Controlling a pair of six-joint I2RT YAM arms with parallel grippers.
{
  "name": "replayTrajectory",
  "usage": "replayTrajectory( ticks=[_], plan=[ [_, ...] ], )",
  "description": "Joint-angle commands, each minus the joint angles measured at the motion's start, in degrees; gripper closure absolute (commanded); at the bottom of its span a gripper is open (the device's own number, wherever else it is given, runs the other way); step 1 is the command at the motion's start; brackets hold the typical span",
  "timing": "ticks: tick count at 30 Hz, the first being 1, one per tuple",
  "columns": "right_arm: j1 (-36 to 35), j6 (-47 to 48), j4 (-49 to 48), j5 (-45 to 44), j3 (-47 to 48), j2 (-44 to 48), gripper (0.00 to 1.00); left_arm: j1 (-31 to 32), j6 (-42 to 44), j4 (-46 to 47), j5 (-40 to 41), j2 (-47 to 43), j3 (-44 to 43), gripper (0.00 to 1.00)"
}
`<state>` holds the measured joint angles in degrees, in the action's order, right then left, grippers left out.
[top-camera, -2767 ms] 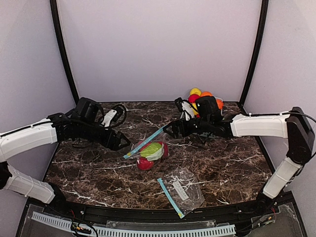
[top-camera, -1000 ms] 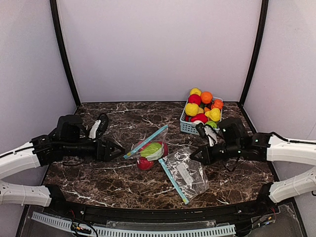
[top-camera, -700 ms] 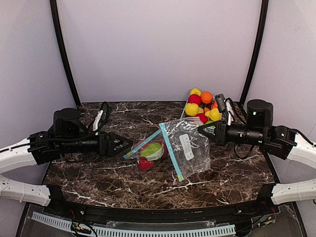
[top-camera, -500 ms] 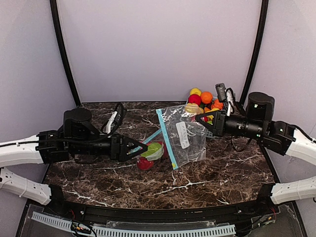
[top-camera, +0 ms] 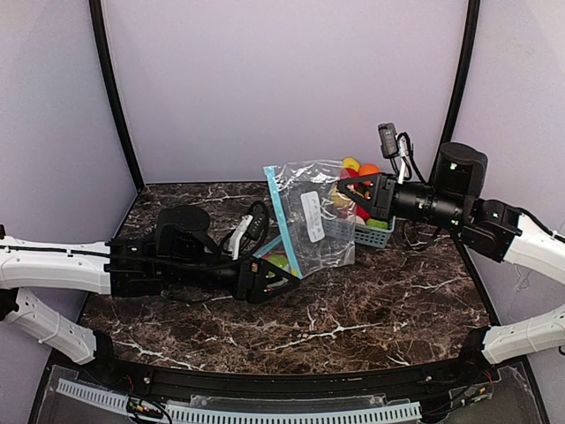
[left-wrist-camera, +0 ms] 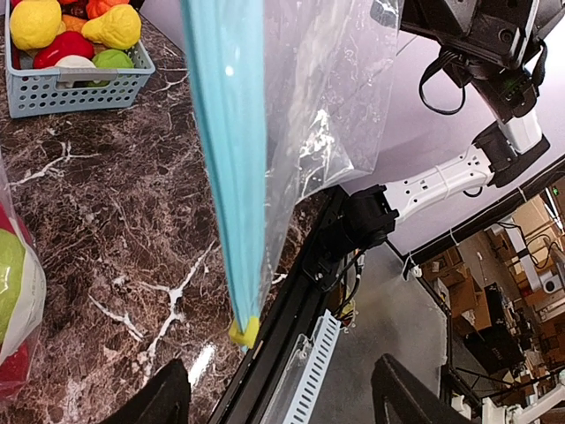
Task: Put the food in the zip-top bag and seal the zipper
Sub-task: Pass from the right arm to the left
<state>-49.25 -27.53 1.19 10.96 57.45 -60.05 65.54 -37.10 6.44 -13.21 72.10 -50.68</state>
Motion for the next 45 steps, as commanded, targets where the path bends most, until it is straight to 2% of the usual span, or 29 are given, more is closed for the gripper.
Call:
replayTrajectory(
  ticks=[1, 4, 13, 21, 29, 34, 38, 45],
  plan=[
    [-0.14, 0.02, -2.5, 2.91, 1.94, -0.83, 1.0, 0.16, -1.55, 3.33, 0.63, 0.12, -0.11, 0.32],
    [-0.12, -0.07, -2.54, 3.67, 2.29, -1.18, 1.0, 0.18, -2.39, 4.28, 1.48, 0.45, 0.36, 0.43],
    [-0.14, -0.03, -2.34, 4.57, 2.4, -1.34, 1.0, 0.12, -3.06, 4.59, 2.58, 0.74, 0.72, 0.63],
    [-0.18, -0.32, -2.42, 5.13, 2.49, -1.25, 1.0, 0.12, -3.39, 3.85, 2.94, 1.43, 0.58, 0.67],
    [-0.14, -0.67, -2.64, 5.37, 2.54, -0.8, 1.0, 0.12, -3.4, 3.31, 3.21, 2.18, 0.31, 0.65],
    [-0.15, -1.73, -2.82, 4.89, 2.43, -0.69, 1.0, 0.12, -3.22, 2.59, 5.59, 1.38, 0.54, 0.54],
    [-0.14, -2.75, -1.68, 2.64, 2.46, -0.4, 1.0, 0.12, -2.97, 5.7, 7.06, -0.87, 3.37, 0.48],
    [-0.18, -3.44, -1.37, 2.19, 2.49, -0.45, 1.0, -0.59, -5.62, 11.01, 5.42, -2.54, 6.25, 0.43]
  ],
)
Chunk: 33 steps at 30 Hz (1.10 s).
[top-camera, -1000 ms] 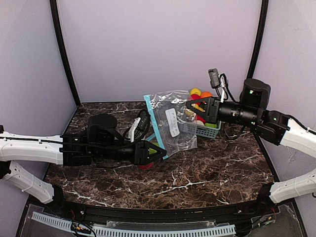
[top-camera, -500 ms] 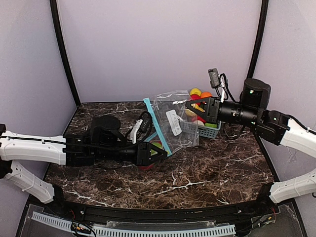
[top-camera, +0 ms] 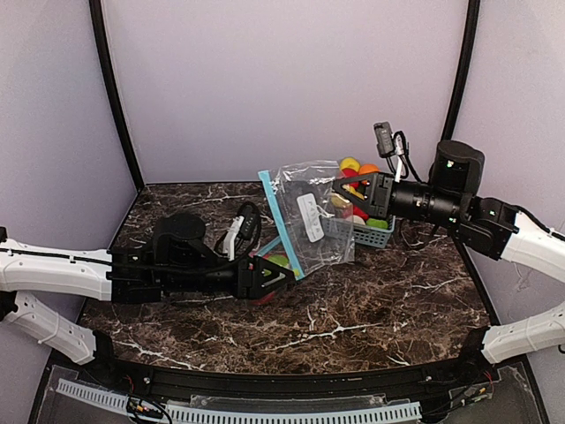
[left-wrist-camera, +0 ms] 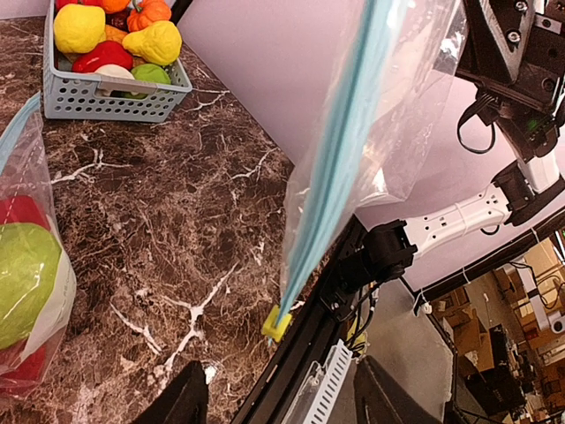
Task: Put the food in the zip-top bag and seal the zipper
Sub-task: Pass from the right arm to the left
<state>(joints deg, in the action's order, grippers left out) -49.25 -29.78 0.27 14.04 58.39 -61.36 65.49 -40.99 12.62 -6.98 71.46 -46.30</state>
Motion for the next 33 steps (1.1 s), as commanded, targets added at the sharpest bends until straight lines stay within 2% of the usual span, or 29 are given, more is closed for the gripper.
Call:
replayTrajectory(
  ticks=[1, 5, 13, 22, 27, 33],
  plan=[
    [-0.15, -1.38, -0.45, -0.86, 1.58, 0.83, 1.0, -0.72, -2.49, 5.55, -1.22, -1.93, 2.39, 0.43],
    [-0.14, -2.1, -0.47, -0.61, 1.72, 0.93, 1.0, -0.85, -3.47, 10.32, -3.88, -1.64, 3.1, 0.43],
    [-0.05, -5.73, -0.45, -0.9, 1.6, 1.93, 1.0, -1.13, -4.11, 11.61, -3.52, -1.61, 3.78, 0.49],
    [0.03, -9.31, -0.45, -1.92, 1.22, 2.58, 1.0, -1.16, -4.43, 12.76, -4.29, -1.1, 3.17, 0.49],
    [0.02, -10.18, -0.46, -1.89, 1.18, 2.09, 1.0, -1.11, -4.16, 13.04, -5.38, -0.49, 2.46, 0.59],
    [-0.01, -10.52, -0.61, -1.57, 1.38, 1.88, 1.0, -1.14, -4.63, 11.95, -6.48, 1.06, 1.84, 0.63]
  ],
)
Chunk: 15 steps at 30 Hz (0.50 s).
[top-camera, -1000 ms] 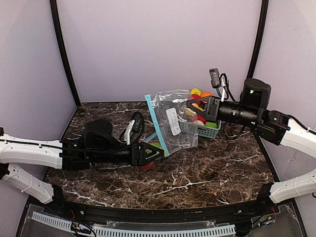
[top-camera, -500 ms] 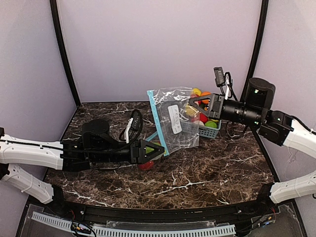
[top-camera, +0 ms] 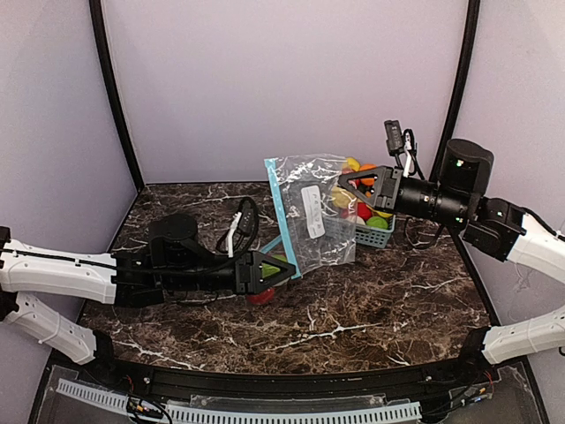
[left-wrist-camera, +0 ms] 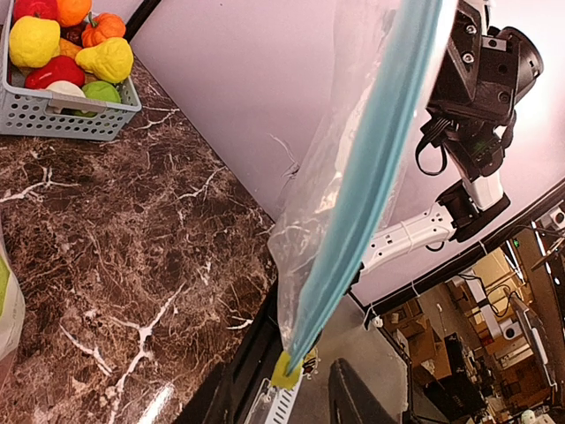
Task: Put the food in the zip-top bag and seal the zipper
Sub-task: Pass from the right arm to the left
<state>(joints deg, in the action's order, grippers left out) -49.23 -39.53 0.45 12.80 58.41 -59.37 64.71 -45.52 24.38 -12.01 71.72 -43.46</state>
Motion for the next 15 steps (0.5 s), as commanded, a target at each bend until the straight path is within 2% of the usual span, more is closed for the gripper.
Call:
replayTrajectory(
  ticks=[1, 7, 15],
  plan=[
    [0.05, -0.76, -0.79, -0.34, 1.38, -0.1, 1.0, -0.35, -0.23, 0.61, -1.44, 0.84, -0.96, 0.63],
    [0.1, -0.85, -0.71, -0.09, 1.26, -0.46, 1.0, -0.39, 0.13, 1.08, -1.16, 0.83, -1.26, 0.71],
    [0.1, -0.95, -0.8, 0.98, 1.5, -1.31, 1.0, -0.46, 0.83, 1.37, -1.55, 1.89, -2.73, 0.76]
  ],
)
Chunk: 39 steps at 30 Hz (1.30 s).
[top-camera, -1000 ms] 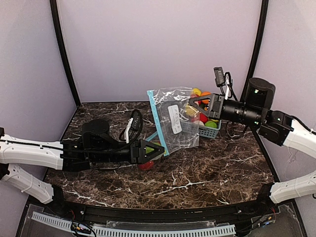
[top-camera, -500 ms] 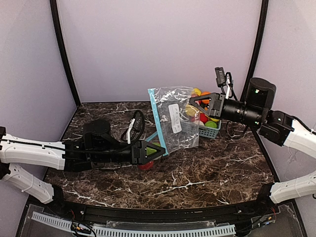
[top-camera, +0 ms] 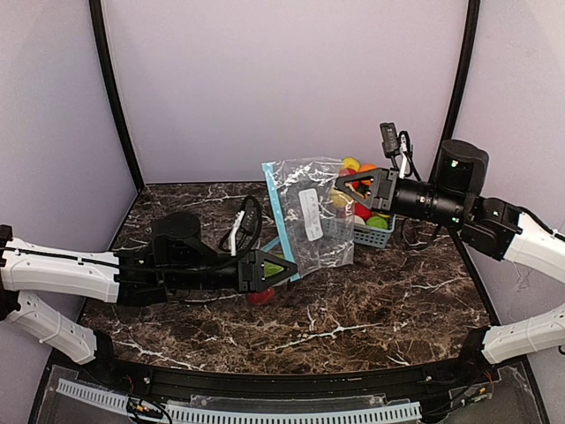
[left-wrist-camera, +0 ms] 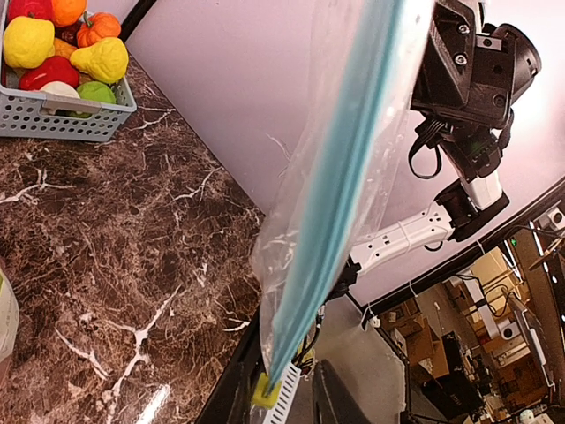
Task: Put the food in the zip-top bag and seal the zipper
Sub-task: Pass from the right arm to the left
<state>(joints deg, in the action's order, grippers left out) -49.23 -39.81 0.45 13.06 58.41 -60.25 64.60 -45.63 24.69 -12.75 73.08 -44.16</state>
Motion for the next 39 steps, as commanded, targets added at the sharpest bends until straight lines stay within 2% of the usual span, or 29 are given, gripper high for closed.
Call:
replayTrajectory(
  ticks=[1, 8, 18, 19, 23, 24, 25, 30, 34, 37, 39],
  plan=[
    [0.1, -0.68, -0.8, 0.53, 1.48, -0.48, 1.0, -0.31, 0.97, 1.02, -1.07, 0.64, -2.14, 0.78],
    [0.19, -0.69, -0.72, 0.26, 1.41, -0.39, 1.0, -0.35, 0.64, 0.76, -1.38, 0.97, -1.95, 0.81],
    [0.58, -0.67, -0.63, -0.54, 0.6, -0.44, 1.0, -0.35, 0.12, 0.5, -0.92, 0.84, -2.01, 0.96],
    [0.62, -0.65, -0.62, -0.64, 0.45, -0.4, 0.96, -0.35, 0.11, 0.37, -0.76, 0.84, -2.1, 0.97],
    [0.63, -0.24, 1.41, -1.18, -0.77, -0.29, 0.57, -0.67, -0.88, 0.95, 0.5, 0.78, -2.4, 0.99],
    [0.63, 0.05, 1.85, -1.61, -1.02, -0.11, 0.53, -0.91, -1.75, 1.63, 0.99, 0.76, -2.41, 0.99],
    [0.67, 0.16, 2.52, -2.03, -1.5, 0.06, 0.43, -1.12, -2.23, 1.96, 1.2, 0.8, -2.35, 0.99],
    [0.63, -1.21, 4.41, -3.79, -4.41, 1.91, 0.21, -2.29, -3.9, 6.9, 1.99, 1.31, -2.16, 0.99],
    [0.63, -3.89, 3.93, -4.31, -6.99, 3.9, 0.11, -2.62, -3.34, 9.05, 2.02, 2.29, -2.85, 0.99],
    [0.51, -7.24, 0.47, -3.02, -9.57, 4.52, 0.11, -2.69, -2.92, 10.53, 2.41, 2.87, -3.44, 0.99],
    [-0.11, -9.32, -4.08, -0.98, -11.68, 4.25, 0.15, -2.75, -3.01, 12.15, 3.13, 3.17, -3.51, 0.99]
  ],
)
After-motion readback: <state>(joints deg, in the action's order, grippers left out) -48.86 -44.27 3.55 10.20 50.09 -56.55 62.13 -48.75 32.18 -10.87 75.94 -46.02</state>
